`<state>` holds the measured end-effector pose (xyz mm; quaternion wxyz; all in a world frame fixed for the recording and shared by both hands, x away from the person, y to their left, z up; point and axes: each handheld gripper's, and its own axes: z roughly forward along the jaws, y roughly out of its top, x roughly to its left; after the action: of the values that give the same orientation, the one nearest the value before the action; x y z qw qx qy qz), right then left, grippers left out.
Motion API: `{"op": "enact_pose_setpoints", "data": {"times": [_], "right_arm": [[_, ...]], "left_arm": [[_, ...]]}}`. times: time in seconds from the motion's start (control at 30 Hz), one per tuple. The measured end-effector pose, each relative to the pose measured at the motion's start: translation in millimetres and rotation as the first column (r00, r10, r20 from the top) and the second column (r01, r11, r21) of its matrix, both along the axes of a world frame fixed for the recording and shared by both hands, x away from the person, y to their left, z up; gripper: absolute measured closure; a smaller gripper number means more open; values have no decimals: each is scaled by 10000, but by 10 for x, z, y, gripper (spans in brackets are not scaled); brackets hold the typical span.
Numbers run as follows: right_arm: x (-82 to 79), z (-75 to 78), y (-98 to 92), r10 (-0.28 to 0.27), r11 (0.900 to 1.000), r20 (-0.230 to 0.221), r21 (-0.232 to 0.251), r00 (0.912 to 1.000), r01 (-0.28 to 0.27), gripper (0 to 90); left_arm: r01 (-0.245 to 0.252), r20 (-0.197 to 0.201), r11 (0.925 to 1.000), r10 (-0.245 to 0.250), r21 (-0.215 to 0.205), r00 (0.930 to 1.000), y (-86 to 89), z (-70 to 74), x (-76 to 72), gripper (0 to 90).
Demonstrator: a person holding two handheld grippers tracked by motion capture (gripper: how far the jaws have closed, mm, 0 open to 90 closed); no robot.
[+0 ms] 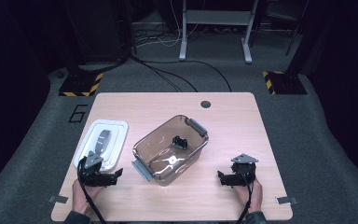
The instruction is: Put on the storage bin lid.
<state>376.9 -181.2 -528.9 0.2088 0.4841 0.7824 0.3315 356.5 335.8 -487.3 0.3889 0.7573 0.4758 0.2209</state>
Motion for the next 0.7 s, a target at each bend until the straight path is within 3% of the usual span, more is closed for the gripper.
{"op": "enact_pose_setpoints", "data": {"times": [0.13, 0.3, 0.4, 0.43, 0.6, 0.7], "right_arm": [[0, 2, 0, 45, 10000, -29, -7, 10000, -45, 24], [0, 0, 3, 22, 10000, 6, 2, 10000, -22, 24], [3, -1, 2, 62, 10000, -14, 5, 10000, -62, 20], [3, -1, 2, 62, 10000, -14, 6, 10000, -62, 21], [3, 0, 3, 64, 10000, -28, 17, 10000, -64, 20], [4, 0, 2, 70, 10000, -31, 22, 10000, -70, 19]], "left_arm": [[-312, 15, 9993, 312, -189, 9995, 140, 14, 149, 10], [-843, -153, 9964, 844, 98, 9963, 256, 13, 360, 9], [-1415, -282, 9896, 1422, 261, 9894, 322, -5, 502, 14], [-1602, -236, 9870, 1604, 133, 9868, 344, -19, 545, 14], [-1988, -471, 9800, 1981, -110, 9790, 439, -77, 736, 3], [-2114, -508, 9774, 2114, 54, 9761, 451, -118, 824, 3]]}}
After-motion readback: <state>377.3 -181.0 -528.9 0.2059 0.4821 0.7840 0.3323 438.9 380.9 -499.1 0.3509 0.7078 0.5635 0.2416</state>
